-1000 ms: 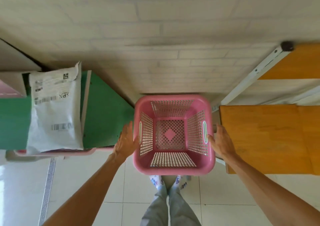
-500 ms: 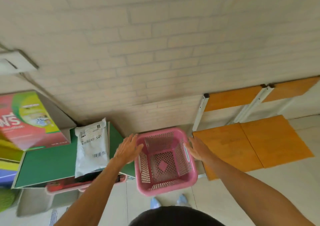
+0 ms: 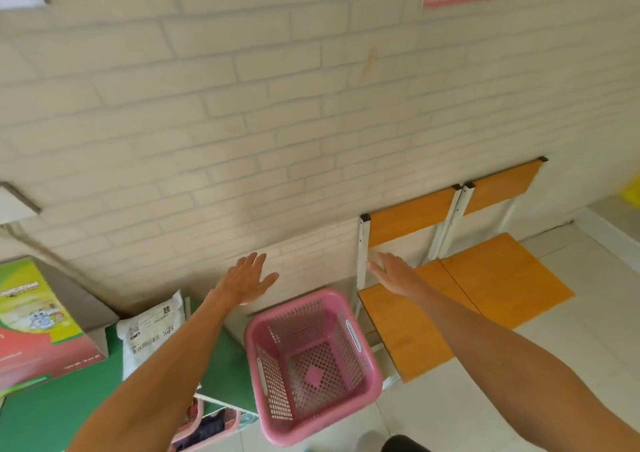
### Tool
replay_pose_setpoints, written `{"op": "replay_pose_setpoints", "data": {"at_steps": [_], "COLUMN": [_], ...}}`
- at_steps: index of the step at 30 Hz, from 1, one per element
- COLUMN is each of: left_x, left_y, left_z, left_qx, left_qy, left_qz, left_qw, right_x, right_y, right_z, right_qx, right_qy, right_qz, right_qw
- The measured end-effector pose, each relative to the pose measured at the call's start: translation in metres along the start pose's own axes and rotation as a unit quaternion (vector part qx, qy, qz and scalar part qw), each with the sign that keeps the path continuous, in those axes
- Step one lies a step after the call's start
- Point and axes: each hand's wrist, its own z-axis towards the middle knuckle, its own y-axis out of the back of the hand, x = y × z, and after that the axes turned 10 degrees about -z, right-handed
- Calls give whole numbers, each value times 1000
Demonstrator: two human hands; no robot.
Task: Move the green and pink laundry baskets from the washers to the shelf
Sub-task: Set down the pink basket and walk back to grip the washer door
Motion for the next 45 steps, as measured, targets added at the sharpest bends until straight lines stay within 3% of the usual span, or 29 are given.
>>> {"op": "replay_pose_setpoints", "data": {"at_steps": [5,11,21,28,37,45], "left_x": [-81,-243,-578,-776,-936,-1069], "left_y": [-3,-32,-141,-224,-283,-296], "left_z": [36,67,72,33,42,118], "left_qx": [32,65,133,149,159,152], "left_qy": [-72,-190,-360,-500,-547,-547], "left_qz": [55,92,127,111,175,206], "left_qw": [995,975,915,846,803,797], "right_x": [-67,-203,-470,-595,-715,-855], "right_y": [16,16,-1,-21,-23,26], "right_z": [-32,-113,-315,-430,-489,-450], "right_qx": [-37,-54,-94,-104,-95,-97], "right_qy": [-72,-209,-409,-505,-560,-554], "right_qz": [62,118,146,160,180,191], "right_qw": [995,969,896,842,803,805]}}
